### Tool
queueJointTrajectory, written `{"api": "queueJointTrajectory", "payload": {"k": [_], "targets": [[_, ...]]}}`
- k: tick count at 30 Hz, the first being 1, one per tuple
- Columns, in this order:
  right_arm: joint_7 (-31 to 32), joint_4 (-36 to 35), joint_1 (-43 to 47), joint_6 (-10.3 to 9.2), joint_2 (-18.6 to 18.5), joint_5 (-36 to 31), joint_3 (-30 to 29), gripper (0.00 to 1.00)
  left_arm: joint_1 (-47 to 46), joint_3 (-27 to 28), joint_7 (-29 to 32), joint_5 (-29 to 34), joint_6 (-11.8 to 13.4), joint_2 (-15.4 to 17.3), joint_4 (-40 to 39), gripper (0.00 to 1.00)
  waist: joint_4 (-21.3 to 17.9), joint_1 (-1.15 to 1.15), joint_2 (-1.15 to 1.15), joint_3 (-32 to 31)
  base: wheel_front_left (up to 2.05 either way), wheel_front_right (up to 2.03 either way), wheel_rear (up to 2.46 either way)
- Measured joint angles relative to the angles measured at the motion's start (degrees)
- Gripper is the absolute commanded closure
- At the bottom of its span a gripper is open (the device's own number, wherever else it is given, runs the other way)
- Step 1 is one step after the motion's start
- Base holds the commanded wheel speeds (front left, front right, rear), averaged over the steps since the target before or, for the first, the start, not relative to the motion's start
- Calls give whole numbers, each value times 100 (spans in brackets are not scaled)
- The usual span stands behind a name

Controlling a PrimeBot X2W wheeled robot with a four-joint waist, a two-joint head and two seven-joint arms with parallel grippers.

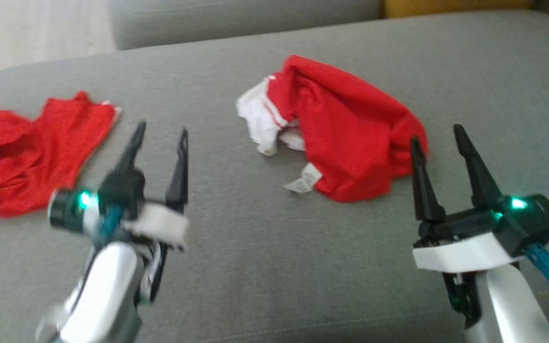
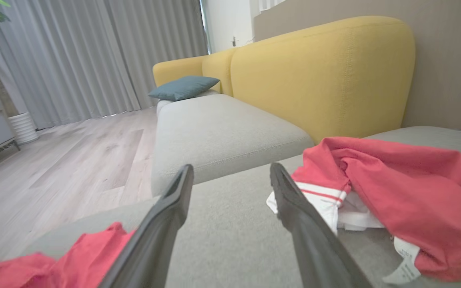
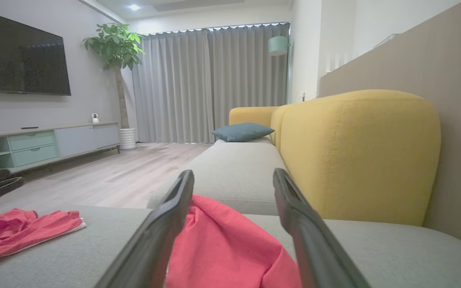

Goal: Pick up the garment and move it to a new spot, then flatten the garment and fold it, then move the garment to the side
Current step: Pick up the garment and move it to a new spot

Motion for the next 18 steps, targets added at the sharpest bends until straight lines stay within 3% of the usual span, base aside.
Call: {"api": "queueJointTrajectory", "payload": {"k": [10,18], "targets": [[-1,89,374,0,1,-99,-225,0,1389,550,-1,253,170,-154,-1099,0,610,0,0,-295,0,0,0],[-1,170,381,0,1,-99,-326,0,1538,816,0,466,-99,-330,-1168,0,727,0,0,-343,0,0,0]]}}
